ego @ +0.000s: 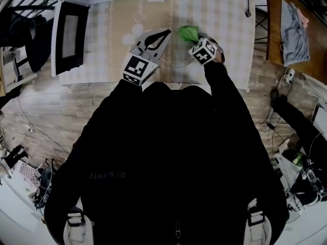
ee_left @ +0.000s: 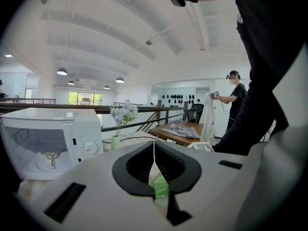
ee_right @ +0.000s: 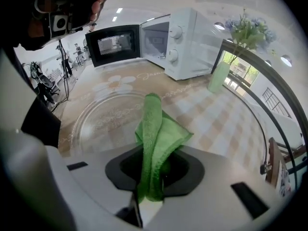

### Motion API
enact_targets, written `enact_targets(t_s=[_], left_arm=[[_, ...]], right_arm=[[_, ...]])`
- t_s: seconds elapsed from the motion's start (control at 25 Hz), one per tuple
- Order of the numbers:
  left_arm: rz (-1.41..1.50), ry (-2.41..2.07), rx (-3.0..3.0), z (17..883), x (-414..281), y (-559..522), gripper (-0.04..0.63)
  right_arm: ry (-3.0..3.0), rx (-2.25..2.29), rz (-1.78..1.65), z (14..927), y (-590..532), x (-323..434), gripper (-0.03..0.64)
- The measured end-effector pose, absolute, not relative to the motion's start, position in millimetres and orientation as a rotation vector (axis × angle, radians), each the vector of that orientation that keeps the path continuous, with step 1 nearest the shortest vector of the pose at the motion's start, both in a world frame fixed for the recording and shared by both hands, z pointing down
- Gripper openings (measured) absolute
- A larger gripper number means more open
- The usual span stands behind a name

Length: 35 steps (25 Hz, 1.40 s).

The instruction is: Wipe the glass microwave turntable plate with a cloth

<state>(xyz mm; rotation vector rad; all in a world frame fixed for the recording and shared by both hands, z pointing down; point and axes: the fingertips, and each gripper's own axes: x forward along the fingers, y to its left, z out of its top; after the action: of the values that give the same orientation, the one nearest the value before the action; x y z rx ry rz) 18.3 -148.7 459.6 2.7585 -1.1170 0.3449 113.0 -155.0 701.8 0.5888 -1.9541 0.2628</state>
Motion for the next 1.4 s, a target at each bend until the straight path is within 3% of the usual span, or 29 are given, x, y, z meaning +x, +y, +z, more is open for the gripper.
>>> enact_targets(t_s=[0.68,1.4], left_arm=[[0.335,-1.131,2.760,459,23,-142,0.021],[0.350,-1.264,2.666,477,-58,-137,0.021]], right_arm=[[-1.894,0.704,0.349,695,-152,173,0.083],[-2.146,0.438,0.266,652,-112,-12,0.084]])
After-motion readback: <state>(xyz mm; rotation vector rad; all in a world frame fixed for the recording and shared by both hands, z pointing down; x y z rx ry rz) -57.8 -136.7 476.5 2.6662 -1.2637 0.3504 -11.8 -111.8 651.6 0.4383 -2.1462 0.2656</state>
